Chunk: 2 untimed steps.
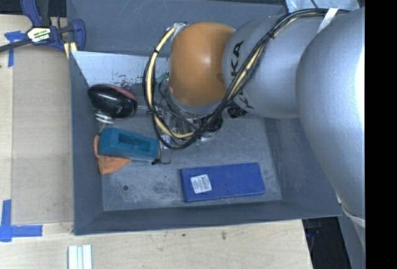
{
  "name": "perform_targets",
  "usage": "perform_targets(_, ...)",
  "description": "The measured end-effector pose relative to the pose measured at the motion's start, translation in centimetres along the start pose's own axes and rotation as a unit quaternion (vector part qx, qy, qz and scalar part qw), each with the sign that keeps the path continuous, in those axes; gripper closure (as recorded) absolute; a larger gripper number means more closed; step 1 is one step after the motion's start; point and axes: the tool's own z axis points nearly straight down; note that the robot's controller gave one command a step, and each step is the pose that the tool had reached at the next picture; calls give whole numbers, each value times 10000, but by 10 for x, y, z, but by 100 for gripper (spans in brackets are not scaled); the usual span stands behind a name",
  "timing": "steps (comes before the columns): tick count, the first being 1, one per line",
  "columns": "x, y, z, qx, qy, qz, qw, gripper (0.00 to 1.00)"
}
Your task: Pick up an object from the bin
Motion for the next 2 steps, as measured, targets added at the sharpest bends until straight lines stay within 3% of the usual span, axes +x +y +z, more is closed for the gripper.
perform_targets(1, -1, 4, -22, -7, -26, 13, 10000, 0)
perform_targets(2, 9, -7, 14, -14, -82, -204, 9998, 0)
